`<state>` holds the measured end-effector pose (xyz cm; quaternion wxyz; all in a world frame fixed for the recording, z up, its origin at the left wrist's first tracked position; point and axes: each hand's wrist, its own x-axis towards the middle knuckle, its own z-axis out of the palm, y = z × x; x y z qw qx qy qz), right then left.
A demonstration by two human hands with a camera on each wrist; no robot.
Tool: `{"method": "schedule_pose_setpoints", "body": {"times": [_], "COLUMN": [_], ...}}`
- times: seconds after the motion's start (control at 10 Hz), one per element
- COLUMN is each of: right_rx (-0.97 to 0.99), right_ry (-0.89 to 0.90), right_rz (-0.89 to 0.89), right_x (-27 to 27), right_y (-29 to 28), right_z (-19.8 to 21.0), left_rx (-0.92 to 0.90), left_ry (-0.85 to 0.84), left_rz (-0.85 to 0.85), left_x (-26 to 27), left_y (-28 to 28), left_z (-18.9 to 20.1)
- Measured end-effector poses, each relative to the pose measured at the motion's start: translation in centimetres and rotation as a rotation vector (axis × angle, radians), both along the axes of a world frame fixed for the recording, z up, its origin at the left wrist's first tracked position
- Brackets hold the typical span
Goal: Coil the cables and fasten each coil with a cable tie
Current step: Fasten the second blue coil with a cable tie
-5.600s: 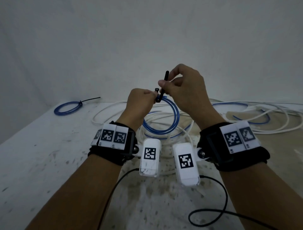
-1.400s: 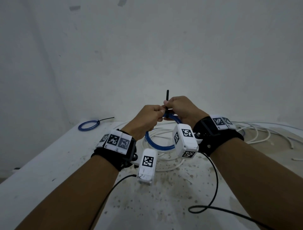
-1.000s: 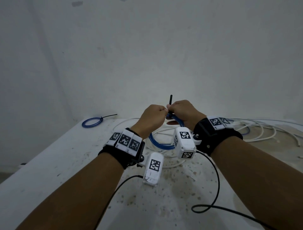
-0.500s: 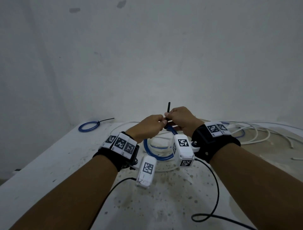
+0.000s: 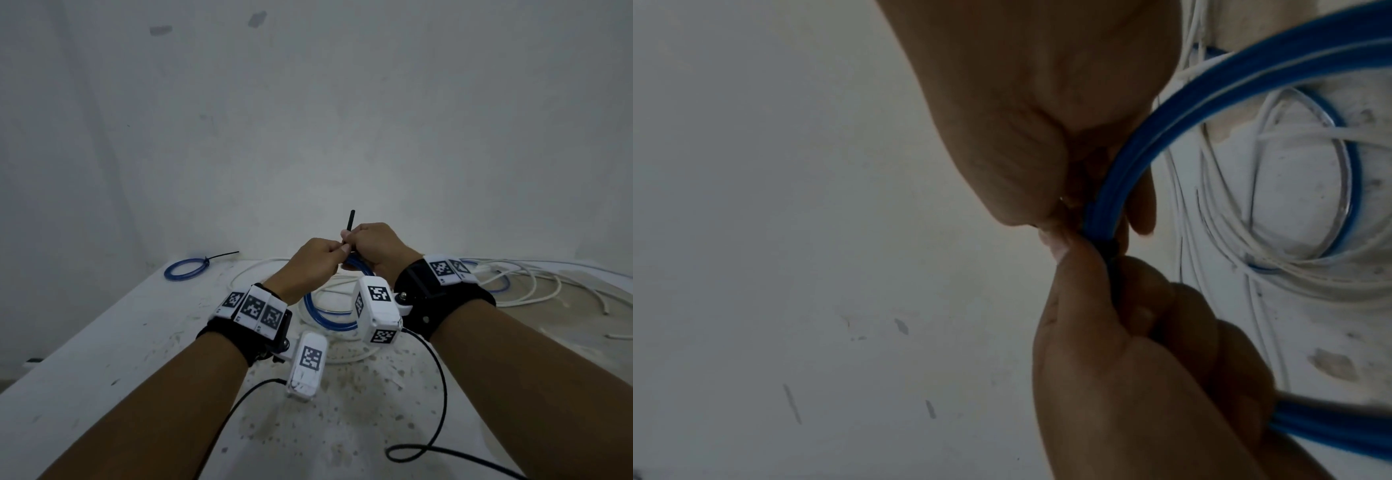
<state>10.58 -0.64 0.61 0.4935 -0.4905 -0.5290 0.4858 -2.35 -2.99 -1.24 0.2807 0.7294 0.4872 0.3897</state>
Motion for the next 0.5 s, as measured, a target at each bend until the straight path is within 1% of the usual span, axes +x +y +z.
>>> {"method": "schedule_pose_setpoints", "body": {"times": [0.1,0.2,0.3,0.4,0.5], "right_rx": [0.002,-0.020,-0.077,-0.098,-0.093], "right_ry": [-0.014,-0.030,-0.068,-0.137,-0.154], "right_rz": [-0.018,-0.047,-0.089,-0.093,-0.150], "right_x": [-0.1,-0.1,-0.3,-0.4,-0.6], "right_y": [0.2,0.8,0.5,0.8,0.4], "right_z": [0.1,-0.4,-0.7,-1.5,-1.8], "left_rx": [-0.028,-0.018,0.033,0.056,0.073], "left_ry": [-0.027,0.021,0.136,0.251,0.287], "left_rz": [-0.016,-0.036,-0.047,-0.052,-0.065], "left_x": [0.1,0.2,0.2,0.1,0.1], "left_y": [-0.1,-0.4,-0.5,-0.5,-0.4], "left_z": [0.1,0.0,-0.5,-1.2,-1.6]}}
